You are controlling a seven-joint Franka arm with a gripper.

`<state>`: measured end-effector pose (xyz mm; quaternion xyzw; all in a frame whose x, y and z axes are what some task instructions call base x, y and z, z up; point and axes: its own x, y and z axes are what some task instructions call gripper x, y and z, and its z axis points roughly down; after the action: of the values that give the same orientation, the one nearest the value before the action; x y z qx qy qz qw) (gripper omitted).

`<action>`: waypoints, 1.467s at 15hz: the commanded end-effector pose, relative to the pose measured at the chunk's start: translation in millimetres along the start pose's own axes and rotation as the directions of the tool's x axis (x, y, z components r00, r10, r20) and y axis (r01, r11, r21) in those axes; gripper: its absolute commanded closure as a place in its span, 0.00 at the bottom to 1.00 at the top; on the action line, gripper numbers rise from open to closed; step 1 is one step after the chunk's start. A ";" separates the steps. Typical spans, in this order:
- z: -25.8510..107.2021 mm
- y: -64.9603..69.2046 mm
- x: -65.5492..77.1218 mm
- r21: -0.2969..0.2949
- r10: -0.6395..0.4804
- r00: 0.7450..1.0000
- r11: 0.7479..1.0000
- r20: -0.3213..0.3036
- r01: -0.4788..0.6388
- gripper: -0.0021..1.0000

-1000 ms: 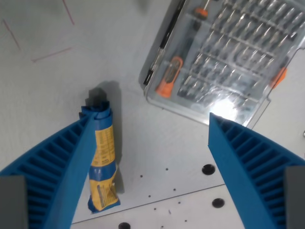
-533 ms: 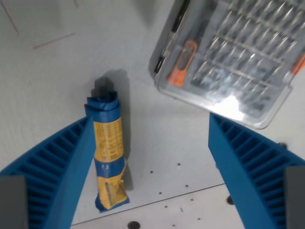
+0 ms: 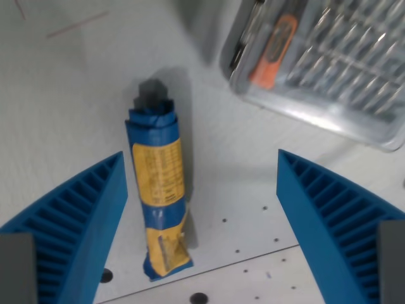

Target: Move above the blue bag

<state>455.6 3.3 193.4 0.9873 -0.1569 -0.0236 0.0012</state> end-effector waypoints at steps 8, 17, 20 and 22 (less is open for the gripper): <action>28.9 -19.1 -39.7 0.048 0.081 0.992 0.996 -0.100 -0.077 0.00; 49.1 -30.8 -58.5 0.056 0.086 0.993 0.995 -0.085 -0.082 0.00; 53.3 -33.0 -61.6 0.056 0.081 0.993 0.996 -0.081 -0.076 0.00; 55.4 -34.0 -63.0 0.056 0.083 0.993 0.995 -0.081 -0.078 0.00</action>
<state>408.4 51.3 144.5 0.9833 -0.1805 -0.0224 0.0030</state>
